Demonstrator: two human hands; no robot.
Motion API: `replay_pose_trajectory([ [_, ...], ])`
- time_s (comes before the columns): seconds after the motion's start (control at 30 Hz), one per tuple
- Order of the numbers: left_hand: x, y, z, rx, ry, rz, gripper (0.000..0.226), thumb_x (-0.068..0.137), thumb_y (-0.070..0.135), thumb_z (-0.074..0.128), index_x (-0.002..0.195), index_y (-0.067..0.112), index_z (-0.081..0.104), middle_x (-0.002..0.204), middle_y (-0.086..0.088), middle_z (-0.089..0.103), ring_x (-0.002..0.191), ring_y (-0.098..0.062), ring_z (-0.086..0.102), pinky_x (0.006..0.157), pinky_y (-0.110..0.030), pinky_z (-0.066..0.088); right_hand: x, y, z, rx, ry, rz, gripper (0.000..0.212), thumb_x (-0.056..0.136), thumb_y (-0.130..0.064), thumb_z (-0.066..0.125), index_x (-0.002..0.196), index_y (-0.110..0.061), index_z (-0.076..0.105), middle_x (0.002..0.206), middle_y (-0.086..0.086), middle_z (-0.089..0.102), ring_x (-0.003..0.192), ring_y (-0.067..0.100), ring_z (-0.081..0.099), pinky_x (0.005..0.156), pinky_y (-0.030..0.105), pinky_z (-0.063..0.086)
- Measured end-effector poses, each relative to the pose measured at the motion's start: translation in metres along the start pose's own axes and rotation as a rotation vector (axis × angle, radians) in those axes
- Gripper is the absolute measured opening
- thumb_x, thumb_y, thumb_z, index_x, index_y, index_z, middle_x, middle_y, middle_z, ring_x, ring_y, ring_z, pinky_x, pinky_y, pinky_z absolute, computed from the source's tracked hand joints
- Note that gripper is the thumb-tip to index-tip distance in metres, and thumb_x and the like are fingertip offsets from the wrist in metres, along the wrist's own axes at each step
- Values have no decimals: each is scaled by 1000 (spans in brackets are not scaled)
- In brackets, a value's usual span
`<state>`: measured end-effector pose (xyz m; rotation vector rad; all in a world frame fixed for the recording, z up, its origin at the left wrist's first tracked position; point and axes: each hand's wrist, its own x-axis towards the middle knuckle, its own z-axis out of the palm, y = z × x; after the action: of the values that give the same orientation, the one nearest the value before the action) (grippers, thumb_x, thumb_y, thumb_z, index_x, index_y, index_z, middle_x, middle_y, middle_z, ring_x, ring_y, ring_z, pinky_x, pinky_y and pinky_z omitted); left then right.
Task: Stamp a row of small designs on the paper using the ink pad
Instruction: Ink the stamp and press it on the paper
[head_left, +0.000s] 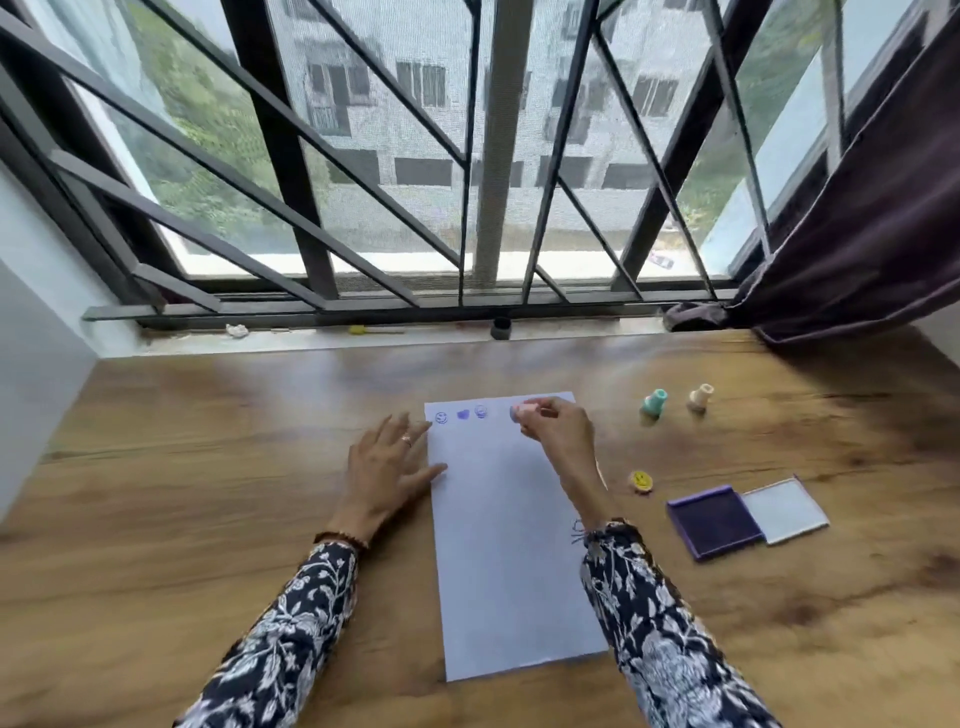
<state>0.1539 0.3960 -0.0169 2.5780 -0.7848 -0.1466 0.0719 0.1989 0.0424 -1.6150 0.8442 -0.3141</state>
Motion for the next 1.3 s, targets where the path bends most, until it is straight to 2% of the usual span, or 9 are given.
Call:
replay_pose_trajectory([
  [0.13,3,-11,11,48,-47,13,66,79,62,50,137,37,32,153,-1,26,139,-22,21,110,-42,17,15,-2,26,-353,93,-144,17,79,-17,59,84,-4,69,92,15,72,86,29,65,78,38,52],
  [0.37,2,-13,13,14,-13,26,67,78,64,48,137,37,30,154,1,23,142,-21,14,113,-42,17,20,13,44,-711,196,-303,21,88,-12,46,97,0,61,101,21,62,85,37,59,68,31,43],
  [0.57,2,-15,16,-12,-21,29,68,79,64,47,138,38,26,155,4,19,142,-19,9,113,-41,15,35,12,43,-1019,95,-414,24,92,-17,43,103,-2,58,105,18,61,90,35,61,70,34,45],
  [0.67,1,-15,18,-33,16,26,67,78,62,50,137,39,29,154,3,22,143,-20,11,114,-40,10,43,6,38,-1102,40,-420,19,87,-16,47,93,-3,59,98,17,63,84,37,60,62,32,35],
  [0.9,1,-15,18,-23,39,37,66,77,63,51,135,39,32,153,2,26,142,-20,14,113,-36,5,54,-9,43,-1249,-101,-403,9,80,-5,49,75,-2,56,88,17,62,81,36,60,58,29,29],
  [0.97,1,-14,16,-21,25,34,66,77,63,51,136,38,32,153,2,25,142,-20,14,113,-37,6,54,-11,40,-1245,-140,-402,10,80,-6,49,80,-1,58,92,17,62,84,36,59,60,30,32],
  [1.07,0,-13,13,-21,3,22,66,77,63,51,136,38,32,154,2,24,142,-20,14,115,-40,7,55,-17,27,-1013,-170,-258,14,77,-17,60,83,-4,63,94,14,66,84,31,60,64,32,41],
  [1.2,0,-9,7,-42,-11,16,66,77,61,54,135,37,35,152,1,27,141,-21,17,115,-44,13,36,-22,-6,-16,-78,90,17,76,-26,72,79,-10,72,89,7,72,76,18,63,56,25,55],
  [1.3,-2,-8,3,-60,-31,19,63,78,59,54,134,37,36,152,1,27,140,-20,18,115,-44,15,15,-13,-39,327,-130,243,11,76,-27,72,76,-16,74,78,-4,72,77,13,64,58,20,55],
])
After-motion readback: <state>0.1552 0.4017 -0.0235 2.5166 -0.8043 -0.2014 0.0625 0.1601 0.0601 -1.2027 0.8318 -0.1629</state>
